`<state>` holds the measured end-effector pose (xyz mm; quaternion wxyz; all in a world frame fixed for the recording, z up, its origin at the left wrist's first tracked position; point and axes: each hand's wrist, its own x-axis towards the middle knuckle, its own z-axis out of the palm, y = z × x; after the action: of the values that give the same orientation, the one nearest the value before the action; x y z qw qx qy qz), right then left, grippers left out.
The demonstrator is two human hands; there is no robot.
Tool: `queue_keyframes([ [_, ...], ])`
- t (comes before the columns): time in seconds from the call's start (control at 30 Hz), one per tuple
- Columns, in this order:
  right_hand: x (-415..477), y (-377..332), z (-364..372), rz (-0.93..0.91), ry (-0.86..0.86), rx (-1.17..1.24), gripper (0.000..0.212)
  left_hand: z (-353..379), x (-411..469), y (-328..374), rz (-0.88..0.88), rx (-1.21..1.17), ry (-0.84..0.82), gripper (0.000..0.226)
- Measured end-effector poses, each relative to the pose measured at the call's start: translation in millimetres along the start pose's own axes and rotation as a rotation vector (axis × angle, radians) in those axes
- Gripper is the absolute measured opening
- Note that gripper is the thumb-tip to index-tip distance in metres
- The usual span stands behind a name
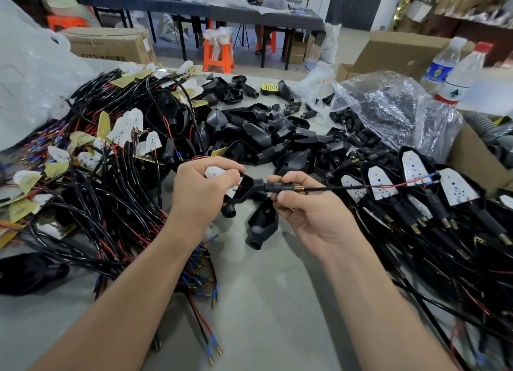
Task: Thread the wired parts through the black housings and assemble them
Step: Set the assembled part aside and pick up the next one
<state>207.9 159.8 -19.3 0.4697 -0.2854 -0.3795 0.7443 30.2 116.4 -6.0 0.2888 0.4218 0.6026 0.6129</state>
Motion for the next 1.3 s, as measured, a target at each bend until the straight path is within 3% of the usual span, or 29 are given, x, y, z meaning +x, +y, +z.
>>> queue_keyframes([
  [0.4, -2.2, -4.4, -1.0, -0.107, -0.095, -0.106, 0.06, 6.5, -7.3, -0.2, 0.097, 0.15, 0.003, 0.026],
  [0.63, -5.4, -6.0, -0.8, -0.012, -0.157, -0.038, 0.046, 8.4, -8.8, 0.8, 0.093, 0.032, 0.139, 0.02],
  [0.73, -4.8, -7.0, -0.8, -0.007, -0.137, -0.05, 0.042, 9.6, -9.6, 0.4, 0.09, 0.006, 0.128, 0.018],
  [1.07, -5.9, -7.8, -1.5, -0.049, -0.099, -0.163, 0.057, 5.0, -9.8, 4.3, 0.103, 0.179, -0.004, 0.031],
  [1.17, -6.1, -5.6, 1.7, -0.056, -0.113, -0.143, 0.05, 3.6, -7.9, 4.8, 0.041, 0.102, 0.019, 0.034],
  [1.3, -6.4, -4.3, 4.4, -0.057, -0.131, -0.1, 0.041, 6.8, -7.6, 4.5, 0.014, 0.048, 0.081, 0.021],
])
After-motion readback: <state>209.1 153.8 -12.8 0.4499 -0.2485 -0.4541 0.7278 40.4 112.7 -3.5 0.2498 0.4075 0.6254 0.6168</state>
